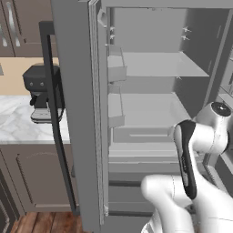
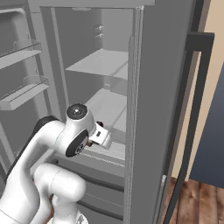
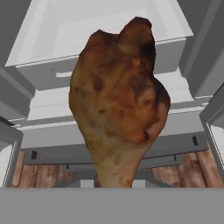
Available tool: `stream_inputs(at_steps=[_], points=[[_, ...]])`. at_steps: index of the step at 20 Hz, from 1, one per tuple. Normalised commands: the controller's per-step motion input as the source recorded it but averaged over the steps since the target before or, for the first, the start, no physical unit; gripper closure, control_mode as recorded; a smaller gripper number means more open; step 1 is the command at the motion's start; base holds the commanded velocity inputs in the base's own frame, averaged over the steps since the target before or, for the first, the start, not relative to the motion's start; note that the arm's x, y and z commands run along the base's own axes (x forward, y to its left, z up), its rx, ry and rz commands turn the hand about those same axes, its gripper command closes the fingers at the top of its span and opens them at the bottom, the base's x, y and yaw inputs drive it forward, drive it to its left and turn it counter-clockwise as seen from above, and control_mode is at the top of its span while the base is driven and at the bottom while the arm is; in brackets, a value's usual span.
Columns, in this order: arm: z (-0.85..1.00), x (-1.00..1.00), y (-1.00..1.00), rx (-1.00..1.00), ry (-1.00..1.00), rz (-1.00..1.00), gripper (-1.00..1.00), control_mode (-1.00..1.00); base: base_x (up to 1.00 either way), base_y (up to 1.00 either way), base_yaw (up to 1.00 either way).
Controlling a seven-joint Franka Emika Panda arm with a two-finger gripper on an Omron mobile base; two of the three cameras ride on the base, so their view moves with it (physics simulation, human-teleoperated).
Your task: Gather the carrot and cucumber from the fridge and place them on a tray on the dining counter. Then gather the chicken drumsticks from the fridge and place them on the other tray.
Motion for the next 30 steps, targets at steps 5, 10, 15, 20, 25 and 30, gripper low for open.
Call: stream_inputs(at_steps=[5, 10, 15, 20, 25, 30], points=[[0.11, -0.18, 0.28, -0.07, 0.15, 0.0, 1.0, -1.0, 0.0, 0.0, 0.0], [0.01, -0.05, 0.24, -0.07, 0.01, 0.0, 1.0, -1.0, 0.0, 0.0, 0.0], [0.04, -0.09, 0.04, -0.01, -0.03, 0.0, 1.0, -1.0, 0.0, 0.0, 0.0], [0.0, 0.0, 0.03, 0.0, 0.0, 0.0, 1.0, -1.0, 0.0, 0.0, 0.0], [0.0, -0.02, 0.01, 0.0, 0.0, 0.0, 1.0, -1.0, 0.0, 0.0, 0.0], [0.0, 0.0, 0.0, 0.0, 0.0, 0.0, 1.0, 1.0, -0.54, 0.02, 0.0]])
